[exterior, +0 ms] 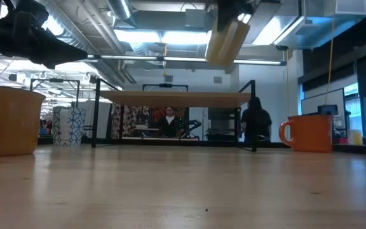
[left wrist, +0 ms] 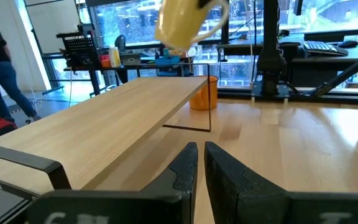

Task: Place coffee mugs
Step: Put the light yellow mug on the shelf

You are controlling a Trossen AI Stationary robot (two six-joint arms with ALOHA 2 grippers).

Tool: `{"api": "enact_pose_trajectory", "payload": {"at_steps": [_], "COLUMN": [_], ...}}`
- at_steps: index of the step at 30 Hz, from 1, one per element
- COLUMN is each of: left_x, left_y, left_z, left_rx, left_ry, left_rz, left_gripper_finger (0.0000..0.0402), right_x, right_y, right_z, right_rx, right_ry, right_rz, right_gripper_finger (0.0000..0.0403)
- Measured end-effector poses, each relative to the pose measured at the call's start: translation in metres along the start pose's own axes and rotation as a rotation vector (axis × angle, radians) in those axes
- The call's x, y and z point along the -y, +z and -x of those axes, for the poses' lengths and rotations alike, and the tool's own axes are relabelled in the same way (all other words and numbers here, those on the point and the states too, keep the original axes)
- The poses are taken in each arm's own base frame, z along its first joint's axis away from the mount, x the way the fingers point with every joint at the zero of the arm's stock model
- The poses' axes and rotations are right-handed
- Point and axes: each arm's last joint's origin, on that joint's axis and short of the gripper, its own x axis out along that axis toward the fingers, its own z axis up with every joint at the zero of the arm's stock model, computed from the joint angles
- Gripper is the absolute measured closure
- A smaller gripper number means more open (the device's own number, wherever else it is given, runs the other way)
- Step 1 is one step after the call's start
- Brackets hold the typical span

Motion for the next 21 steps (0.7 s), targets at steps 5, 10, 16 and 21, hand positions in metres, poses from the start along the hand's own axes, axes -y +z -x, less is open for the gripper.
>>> {"api": "enact_pose_trajectory", "payload": {"at_steps": [5,10,16,21], "left_x": [0.000,0.000,0.000,0.000], "left_y": [0.000,0.000,0.000,0.000], "left_z": [0.000,0.000,0.000,0.000], "left_rx": [-0.001,-0.001,-0.001,-0.001], "left_ry": [0.000,0.000,0.000,0.000], "left_rz": [0.000,0.001,0.000,0.000], "left_gripper_finger": [0.0377,0.0377,0.0377,0.0377], "right_x": [0.033,0.062,0.080,0.086], "right_y": [0.018,0.027,0.031,0.035], "right_z": [-0.027,-0.051,-0.069,-0.073], "right_rx": [-0.055,-0.114,-0.153,-0.138], "right_ry": [-0.014,-0.021,-0.021,-0.017], "right_rz": [-0.049,-0.081,-0.098,-0.093], "right_gripper_finger": [0.0395,0.0399,0.0394,0.0396]}}
